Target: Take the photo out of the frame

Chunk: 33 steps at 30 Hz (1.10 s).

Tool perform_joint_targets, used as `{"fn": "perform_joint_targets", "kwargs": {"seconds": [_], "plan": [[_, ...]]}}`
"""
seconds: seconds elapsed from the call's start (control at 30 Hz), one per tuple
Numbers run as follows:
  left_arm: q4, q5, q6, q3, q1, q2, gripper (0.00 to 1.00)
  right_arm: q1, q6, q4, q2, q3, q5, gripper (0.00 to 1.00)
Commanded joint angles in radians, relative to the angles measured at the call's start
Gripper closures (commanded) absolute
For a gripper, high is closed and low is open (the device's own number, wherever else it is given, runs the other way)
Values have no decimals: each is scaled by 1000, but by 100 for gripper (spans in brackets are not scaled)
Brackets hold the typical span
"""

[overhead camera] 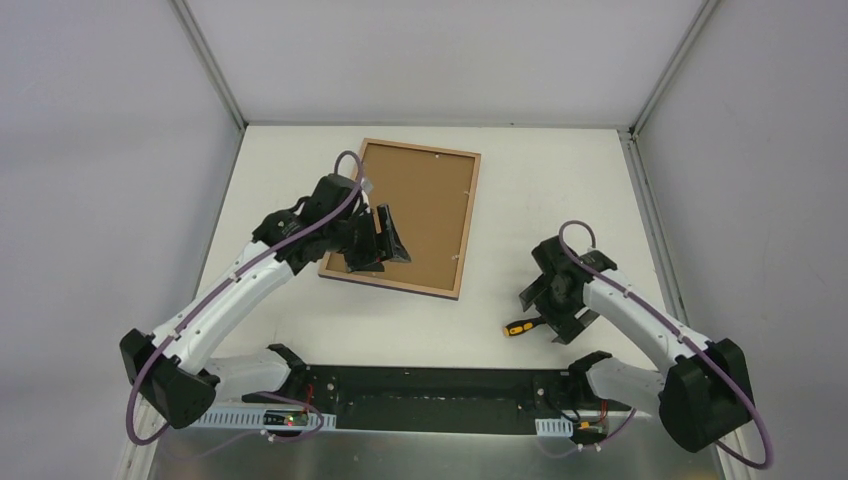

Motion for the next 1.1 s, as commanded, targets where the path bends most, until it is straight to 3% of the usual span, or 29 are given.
{"fn": "perform_joint_targets", "kwargs": {"seconds": [0.0, 0.2, 0.47, 0.67, 0.73, 0.83, 0.9, 1.0, 1.07], "plan": [[52, 46, -92, -52, 3, -93, 33, -15, 65, 153, 45, -44, -39, 11], [57, 58, -114, -91, 4, -155, 30, 13, 70, 216, 154, -63, -58, 26], [67, 70, -98, -61, 4, -89, 29, 66, 83, 198, 202, -30, -4, 55], [101, 101, -96, 13, 17, 34, 24, 73, -13, 152, 241, 67, 47, 97], [132, 161, -100, 41, 38, 89, 23, 89, -148, 149, 233, 126, 51, 100], [217, 249, -131, 68, 75, 159, 24, 133, -446, 213, 194, 182, -80, 100], [319, 327, -176, 62, 98, 204, 31, 171, -610, 308, 138, 179, -308, 100], [500, 417, -268, 53, 114, 273, 30, 213, -691, 379, 85, 184, -579, 100], [560, 439, -311, 60, 116, 315, 27, 233, -696, 398, 74, 196, -666, 100]]}}
